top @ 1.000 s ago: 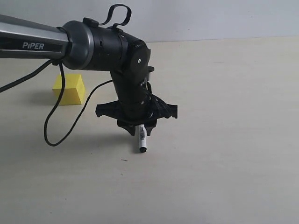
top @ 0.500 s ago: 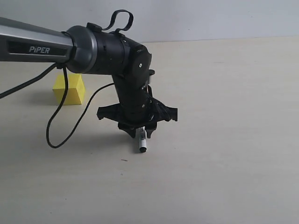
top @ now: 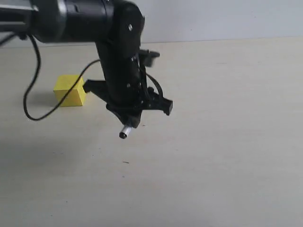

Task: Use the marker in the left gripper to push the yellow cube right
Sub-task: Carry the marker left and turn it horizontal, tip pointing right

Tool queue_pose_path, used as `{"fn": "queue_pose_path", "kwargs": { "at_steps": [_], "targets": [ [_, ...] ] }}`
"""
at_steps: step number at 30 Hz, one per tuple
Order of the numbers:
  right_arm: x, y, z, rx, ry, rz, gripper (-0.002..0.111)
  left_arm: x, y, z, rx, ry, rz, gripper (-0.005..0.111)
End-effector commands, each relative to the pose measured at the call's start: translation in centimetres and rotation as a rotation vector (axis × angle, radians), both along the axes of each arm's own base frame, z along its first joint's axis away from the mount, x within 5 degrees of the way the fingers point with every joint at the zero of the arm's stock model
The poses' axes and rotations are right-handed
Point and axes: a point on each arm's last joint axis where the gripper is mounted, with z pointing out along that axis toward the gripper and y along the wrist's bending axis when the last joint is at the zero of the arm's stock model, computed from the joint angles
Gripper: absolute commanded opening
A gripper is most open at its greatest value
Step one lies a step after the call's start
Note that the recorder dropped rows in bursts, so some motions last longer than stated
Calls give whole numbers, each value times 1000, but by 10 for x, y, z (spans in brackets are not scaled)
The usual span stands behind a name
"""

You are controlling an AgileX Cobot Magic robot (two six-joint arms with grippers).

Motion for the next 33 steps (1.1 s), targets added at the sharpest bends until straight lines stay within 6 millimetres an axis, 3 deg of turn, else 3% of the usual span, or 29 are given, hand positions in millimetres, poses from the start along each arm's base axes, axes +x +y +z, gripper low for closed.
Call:
{"fn": "queue_pose_path", "kwargs": {
  "at_steps": [1,2,4,7,12,15,18,24,28,33],
  "targets": [
    [0,0,-1,-6,-8,-6,0,-20,30,72,33,-128,-115,0],
    [0,0,-1,-6,-8,-6,0,-25,42,83,76,-175,-126,0],
    [0,0,-1,-6,-8,-6,0,-34,85,102,192,-300,-111,0],
    [0,0,-1,-6,-8,-6,0,-45,138,115,230,-337,-38,0],
    [0,0,-1,-6,-8,-6,0,-57,229,104,355,-282,111,0],
    [0,0,-1,-6,-8,-6,0,-60,264,90,410,-212,220,0],
    [0,0,-1,-6,-8,-6,0,-42,277,79,344,-340,228,0],
    [0,0,-1,-6,-8,-6,0,13,286,57,333,-477,-29,0],
    [0,0,-1,-6,-8,-6,0,46,311,39,391,-391,-102,0],
    [0,0,-1,-6,-8,-6,0,59,326,0,477,-130,-622,0]
  ]
}}
